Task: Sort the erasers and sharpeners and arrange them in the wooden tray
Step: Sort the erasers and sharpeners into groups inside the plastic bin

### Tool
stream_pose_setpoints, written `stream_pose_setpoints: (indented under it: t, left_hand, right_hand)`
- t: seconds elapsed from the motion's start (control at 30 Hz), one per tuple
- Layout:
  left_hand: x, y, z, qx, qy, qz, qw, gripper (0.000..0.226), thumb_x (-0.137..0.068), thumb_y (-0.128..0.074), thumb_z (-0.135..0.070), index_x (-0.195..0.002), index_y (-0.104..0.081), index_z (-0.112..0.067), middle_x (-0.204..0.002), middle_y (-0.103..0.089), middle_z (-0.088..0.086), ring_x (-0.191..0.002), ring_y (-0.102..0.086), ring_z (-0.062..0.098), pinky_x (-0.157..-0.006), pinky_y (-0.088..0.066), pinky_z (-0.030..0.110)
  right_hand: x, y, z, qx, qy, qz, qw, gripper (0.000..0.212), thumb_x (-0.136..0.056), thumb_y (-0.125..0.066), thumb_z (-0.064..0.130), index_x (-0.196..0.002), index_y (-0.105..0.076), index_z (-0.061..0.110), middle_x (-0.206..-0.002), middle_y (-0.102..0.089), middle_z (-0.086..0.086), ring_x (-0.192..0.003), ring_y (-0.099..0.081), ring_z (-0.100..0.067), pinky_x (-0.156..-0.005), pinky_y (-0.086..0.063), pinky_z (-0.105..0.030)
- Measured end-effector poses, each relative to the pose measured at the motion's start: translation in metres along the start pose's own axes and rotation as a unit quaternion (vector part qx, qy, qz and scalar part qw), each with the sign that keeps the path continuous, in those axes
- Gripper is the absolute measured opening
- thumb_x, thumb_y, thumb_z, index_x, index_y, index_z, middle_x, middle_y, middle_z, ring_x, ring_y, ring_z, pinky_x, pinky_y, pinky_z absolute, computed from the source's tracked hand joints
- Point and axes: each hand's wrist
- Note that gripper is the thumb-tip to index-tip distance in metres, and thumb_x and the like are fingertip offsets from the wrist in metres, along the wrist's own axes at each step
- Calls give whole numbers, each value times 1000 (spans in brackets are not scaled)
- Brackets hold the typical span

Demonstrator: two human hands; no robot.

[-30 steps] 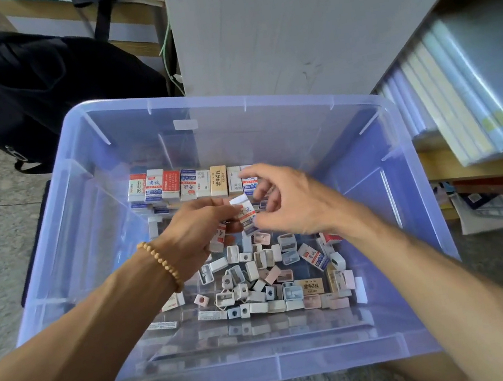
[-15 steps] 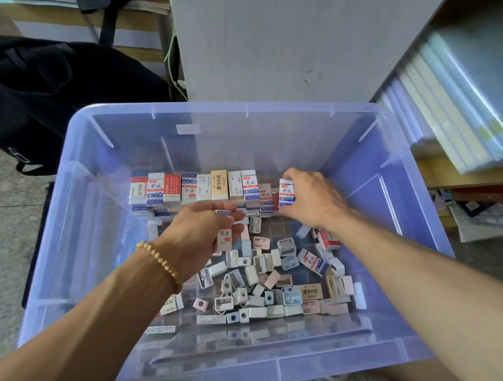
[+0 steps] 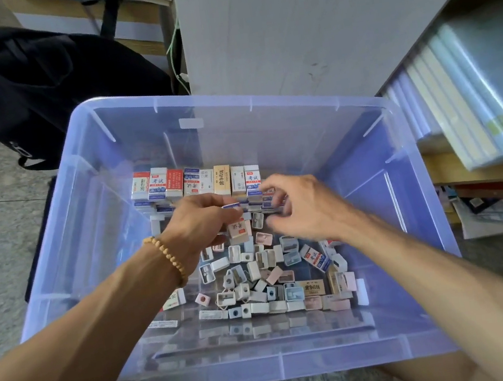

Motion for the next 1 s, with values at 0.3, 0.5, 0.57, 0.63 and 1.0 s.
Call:
stream_pose_setpoints:
  t: [0.3, 0.5, 0.57, 0.63, 1.0]
  left_hand:
    - [7, -12, 0, -25, -36, 59, 997, 6, -88, -70, -10, -91, -66, -6, -90, -71, 14, -82, -68, 22, -77, -60, 34]
    - [-16, -1, 23, -466, -167, 104, 862, 17, -91, -66, -30, -103, -61, -19, -96, -64, -2, -85, -62, 11, -73, -54, 24]
    - [-20, 1, 30, -558, -181, 129, 800, 25, -91, -65, -33, -111, -59, -21, -102, -62, -3, -90, -61, 12, -80, -55, 25]
    - [-23, 3, 38, -603, -203, 142, 758, 33, -91, -65, -36, -119, -57, -20, -111, -63, -1, -96, -60, 14, -82, -53, 24]
    - [-33, 3, 60, -653, -182, 176, 714, 50, -84, -68, -45, -128, -51, -27, -130, -49, -5, -99, -49, 11, -80, -46, 25]
  right_hand:
    - [20, -16, 9, 57, 69, -64, 994, 55, -77, -78, 25, -125, -54, 22, -113, -63, 3, -96, -62, -18, -78, -53, -33]
    - [-27, -14, -30, 60, -50, -109, 991, 49, -77, -79, 19, -119, -56, 16, -109, -58, -4, -99, -60, -26, -81, -51, -36]
    - [-42, -25, -30, 70, -27, -112, 991, 45, -78, -78, 15, -118, -57, 15, -108, -60, -3, -99, -61, -26, -78, -48, -32]
    - [-49, -34, -28, 87, -17, -116, 989, 44, -79, -78, 11, -116, -55, 13, -110, -62, -5, -98, -62, -25, -74, -45, -31]
    - [-40, -33, -26, 117, 8, -112, 987, 31, -88, -73, 24, -111, -57, 12, -110, -59, -4, -95, -62, -25, -81, -55, -42]
Point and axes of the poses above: each hand's wrist, its own x-axis away from the middle knuckle, its own y-axis out of the back of the hand, z = x × y
